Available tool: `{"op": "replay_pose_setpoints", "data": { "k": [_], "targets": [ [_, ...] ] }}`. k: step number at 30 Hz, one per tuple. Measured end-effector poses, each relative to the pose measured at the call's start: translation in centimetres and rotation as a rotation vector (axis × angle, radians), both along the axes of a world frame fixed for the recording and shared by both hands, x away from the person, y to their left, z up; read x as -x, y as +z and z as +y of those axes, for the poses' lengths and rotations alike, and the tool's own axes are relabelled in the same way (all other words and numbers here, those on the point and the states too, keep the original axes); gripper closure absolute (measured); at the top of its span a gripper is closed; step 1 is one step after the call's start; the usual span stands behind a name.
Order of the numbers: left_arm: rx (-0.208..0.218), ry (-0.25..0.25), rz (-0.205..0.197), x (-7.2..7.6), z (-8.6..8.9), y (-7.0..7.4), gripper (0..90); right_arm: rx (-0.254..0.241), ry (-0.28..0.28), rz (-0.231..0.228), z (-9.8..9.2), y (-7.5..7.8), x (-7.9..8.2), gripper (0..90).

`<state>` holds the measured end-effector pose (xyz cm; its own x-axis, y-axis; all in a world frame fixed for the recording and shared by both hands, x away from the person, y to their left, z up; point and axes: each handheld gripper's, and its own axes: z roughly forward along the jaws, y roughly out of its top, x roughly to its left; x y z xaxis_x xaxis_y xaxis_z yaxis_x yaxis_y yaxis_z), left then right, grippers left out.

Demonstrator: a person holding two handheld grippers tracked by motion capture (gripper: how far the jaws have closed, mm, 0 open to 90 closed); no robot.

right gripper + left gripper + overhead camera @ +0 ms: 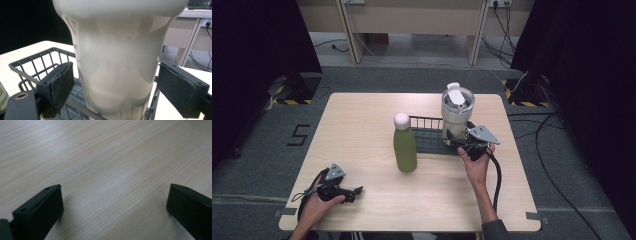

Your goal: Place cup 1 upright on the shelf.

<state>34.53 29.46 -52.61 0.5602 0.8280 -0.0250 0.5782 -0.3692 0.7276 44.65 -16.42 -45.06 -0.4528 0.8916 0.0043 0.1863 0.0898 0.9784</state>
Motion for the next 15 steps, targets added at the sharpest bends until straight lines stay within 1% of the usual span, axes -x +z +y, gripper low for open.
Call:
{"op": "replay_pose_setpoints", "data": {
  "k": [3, 6, 10, 15],
  "targets": [
    [0.0, 0.0, 0.0, 0.0, 0.0, 0.0, 0.0, -0.004, 0.001, -0.004, -0.2, 0.2, 0.4, 14.6],
    [0.001, 0.0, 0.0, 0.0, 0.0, 0.0, 0.0, 0.009, 0.005, 0.003, -0.3, 0.3, 0.9, 14.6],
    [0.002, 0.001, -0.001, 0.0, 0.0, 0.0, 0.1, 0.009, 0.012, 0.008, -0.5, 0.2, 1.5, 14.7],
    [0.002, 0.001, -0.001, 0.0, 0.0, 0.0, 0.1, 0.016, 0.029, 0.003, -0.8, 0.4, 2.3, 14.7]
  ]
}}
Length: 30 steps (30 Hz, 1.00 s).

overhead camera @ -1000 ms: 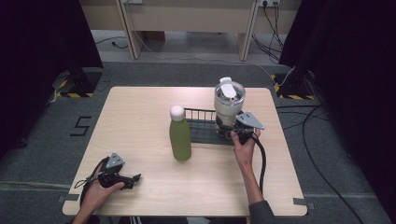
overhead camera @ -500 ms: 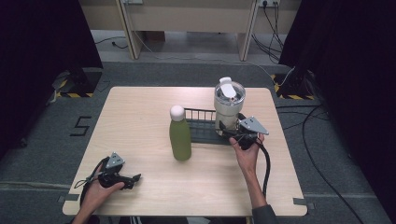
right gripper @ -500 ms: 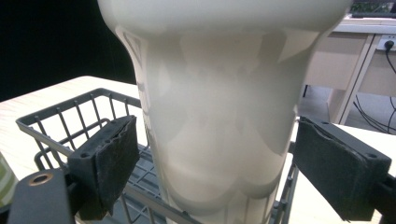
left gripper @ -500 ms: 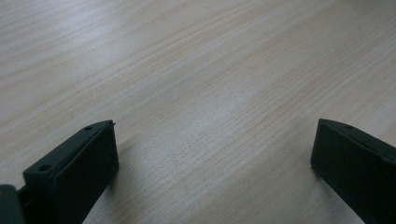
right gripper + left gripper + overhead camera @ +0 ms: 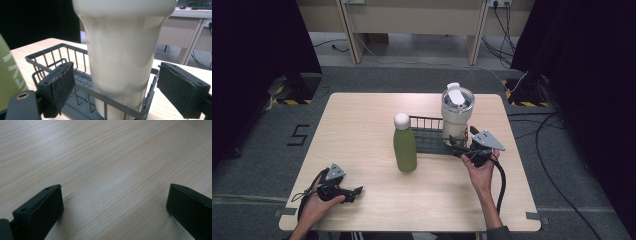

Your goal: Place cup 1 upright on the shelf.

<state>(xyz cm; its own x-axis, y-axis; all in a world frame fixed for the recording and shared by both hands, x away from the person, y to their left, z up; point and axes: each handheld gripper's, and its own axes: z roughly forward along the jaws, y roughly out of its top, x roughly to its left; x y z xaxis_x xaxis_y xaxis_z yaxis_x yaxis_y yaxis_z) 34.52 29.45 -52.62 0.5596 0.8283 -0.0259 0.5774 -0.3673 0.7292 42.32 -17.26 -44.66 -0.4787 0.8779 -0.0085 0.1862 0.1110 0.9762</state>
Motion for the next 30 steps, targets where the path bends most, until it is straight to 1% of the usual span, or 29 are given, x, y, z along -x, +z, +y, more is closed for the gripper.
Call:
{"op": "replay_pose_setpoints", "data": {
  "k": [8, 15, 21, 26, 28, 30],
  "targets": [
    [0.0, 0.0, 0.0, 0.0, 0.0, 0.0, 0.1, 0.003, 0.019, -0.003, -0.7, 0.3, 1.3, 14.6],
    [-0.001, -0.003, 0.0, 0.0, 0.0, 0.0, 0.3, 0.011, 0.043, 0.015, -0.8, 0.2, 2.4, 14.7],
    [-0.001, -0.004, -0.001, 0.0, 0.0, 0.0, 0.4, 0.018, 0.066, 0.019, -1.0, 0.1, 3.6, 14.7],
    [-0.001, -0.004, -0.001, 0.0, 0.0, 0.0, 0.4, 0.038, 0.09, 0.032, -1.1, 0.2, 4.4, 14.7],
    [-0.001, -0.004, -0.001, 0.0, 0.0, 0.0, 0.4, 0.036, 0.098, 0.03, -1.1, 0.2, 4.8, 14.8],
    [-0.001, -0.005, -0.001, 0.0, 0.0, 0.0, 0.4, 0.043, 0.103, 0.044, -1.2, -0.1, 5.1, 14.8]
  ]
}}
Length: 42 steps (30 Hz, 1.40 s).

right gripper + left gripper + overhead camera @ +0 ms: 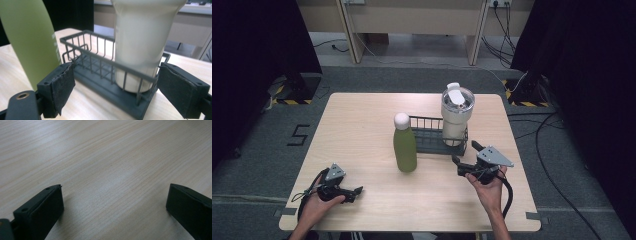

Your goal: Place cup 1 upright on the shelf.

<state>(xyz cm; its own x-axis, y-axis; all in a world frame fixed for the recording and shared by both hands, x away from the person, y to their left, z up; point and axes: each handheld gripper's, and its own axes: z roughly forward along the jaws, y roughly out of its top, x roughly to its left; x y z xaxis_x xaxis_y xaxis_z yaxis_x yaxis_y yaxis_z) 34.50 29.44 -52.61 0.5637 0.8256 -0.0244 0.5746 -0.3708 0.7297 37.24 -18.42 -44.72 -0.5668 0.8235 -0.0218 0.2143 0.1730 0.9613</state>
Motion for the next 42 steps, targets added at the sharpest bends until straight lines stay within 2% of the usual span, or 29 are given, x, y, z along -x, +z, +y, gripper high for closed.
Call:
{"op": "replay_pose_setpoints", "data": {
  "k": [3, 5, 13, 21, 30, 36, 39, 42],
  "targets": [
    [-0.001, -0.001, 0.0, 0.0, 0.0, 0.0, 0.5, 0.014, 0.002, 0.026, -0.1, -0.5, 0.4, 14.8],
    [-0.001, -0.001, 0.0, 0.0, 0.0, 0.0, 0.6, 0.032, 0.0, 0.024, -0.2, -0.6, 0.6, 14.8],
    [0.0, -0.001, 0.001, 0.0, 0.0, 0.0, 0.4, 0.029, 0.016, 0.063, -0.8, -1.6, 2.1, 15.0],
    [0.0, -0.001, 0.001, 0.0, 0.0, 0.0, 0.4, 0.064, 0.012, 0.098, -0.9, -2.7, 2.8, 15.0],
    [0.0, 0.0, 0.0, 0.0, 0.0, 0.0, 0.4, 0.162, 0.028, 0.16, -0.6, -3.8, 3.5, 15.0],
    [-0.001, -0.001, 0.001, 0.0, 0.0, 0.0, 0.4, 0.18, 0.039, 0.207, -0.6, -4.6, 3.8, 15.1],
    [0.0, -0.001, 0.001, 0.0, 0.0, 0.0, 0.4, 0.213, 0.043, 0.224, -0.5, -4.8, 3.9, 15.3],
    [0.001, 0.0, 0.001, 0.0, 0.0, 0.0, 0.4, 0.246, 0.043, 0.259, -0.4, -5.1, 3.9, 15.5]
  ]
}}
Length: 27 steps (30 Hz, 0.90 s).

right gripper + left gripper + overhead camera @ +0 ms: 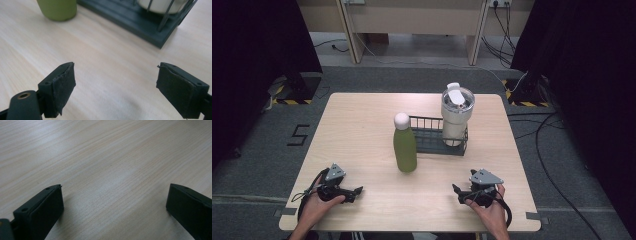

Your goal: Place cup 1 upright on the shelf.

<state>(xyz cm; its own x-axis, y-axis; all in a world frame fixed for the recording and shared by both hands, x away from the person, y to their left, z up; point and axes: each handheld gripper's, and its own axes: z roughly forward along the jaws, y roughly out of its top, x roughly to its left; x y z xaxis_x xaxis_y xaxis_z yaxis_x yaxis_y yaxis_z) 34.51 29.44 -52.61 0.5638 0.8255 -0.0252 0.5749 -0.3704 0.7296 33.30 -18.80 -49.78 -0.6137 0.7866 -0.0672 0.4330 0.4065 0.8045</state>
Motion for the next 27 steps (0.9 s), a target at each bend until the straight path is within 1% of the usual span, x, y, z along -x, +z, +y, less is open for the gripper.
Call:
{"op": "replay_pose_setpoints", "data": {
  "k": [2, 3, 6, 7, 9, 13, 15, 16, 17, 18, 20, 25, 27],
  "targets": [
    [0.0, 0.0, 0.0, 0.0, 0.0, 0.0, 0.4, 0.016, -0.009, 0.019, 0.0, -0.3, 0.0, 15.7],
    [0.0, 0.0, 0.0, 0.0, 0.0, 0.0, 0.3, 0.026, -0.011, 0.036, 0.0, -0.5, 0.1, 15.6],
    [-0.001, 0.0, 0.0, 0.0, 0.0, 0.0, 0.3, 0.029, -0.01, 0.065, -0.1, -0.9, 0.1, 15.6],
    [-0.001, 0.0, 0.0, 0.0, 0.0, 0.0, 0.3, 0.03, -0.012, 0.081, -0.2, -1.1, 0.1, 15.7],
    [-0.001, -0.001, 0.0, 0.0, 0.0, 0.0, 0.4, 0.036, -0.015, 0.094, -0.2, -1.2, 0.1, 15.6],
    [-0.001, -0.001, 0.0, 0.0, 0.0, 0.0, 0.4, 0.042, -0.012, 0.108, -0.1, -1.3, 0.2, 15.4],
    [-0.001, -0.001, 0.0, 0.0, 0.0, 0.0, 0.3, 0.063, -0.007, 0.117, -0.1, -1.5, 0.2, 15.3],
    [-0.001, -0.001, 0.0, 0.0, 0.0, 0.0, 0.3, 0.071, -0.013, 0.132, 0.0, -1.7, 0.2, 14.4],
    [-0.001, -0.001, 0.001, 0.0, 0.0, 0.0, 0.3, 0.05, -0.017, 0.139, 0.0, -1.9, 0.2, 14.3],
    [-0.001, -0.001, 0.001, 0.0, 0.0, 0.0, 0.3, 0.041, -0.021, 0.143, -0.1, -1.9, 0.1, 14.0],
    [-0.001, -0.001, 0.0, 0.0, 0.0, 0.0, 0.3, 0.039, -0.021, 0.145, -0.1, -2.0, 0.2, 13.4],
    [-0.001, -0.001, 0.0, 0.0, 0.0, 0.0, 0.3, 0.045, -0.034, 0.152, -0.1, -2.1, 0.1, 7.5],
    [-0.001, -0.001, 0.0, 0.0, 0.0, 0.0, 0.3, 0.046, -0.035, 0.154, -0.1, -2.1, 0.1, 6.6]
  ]
}}
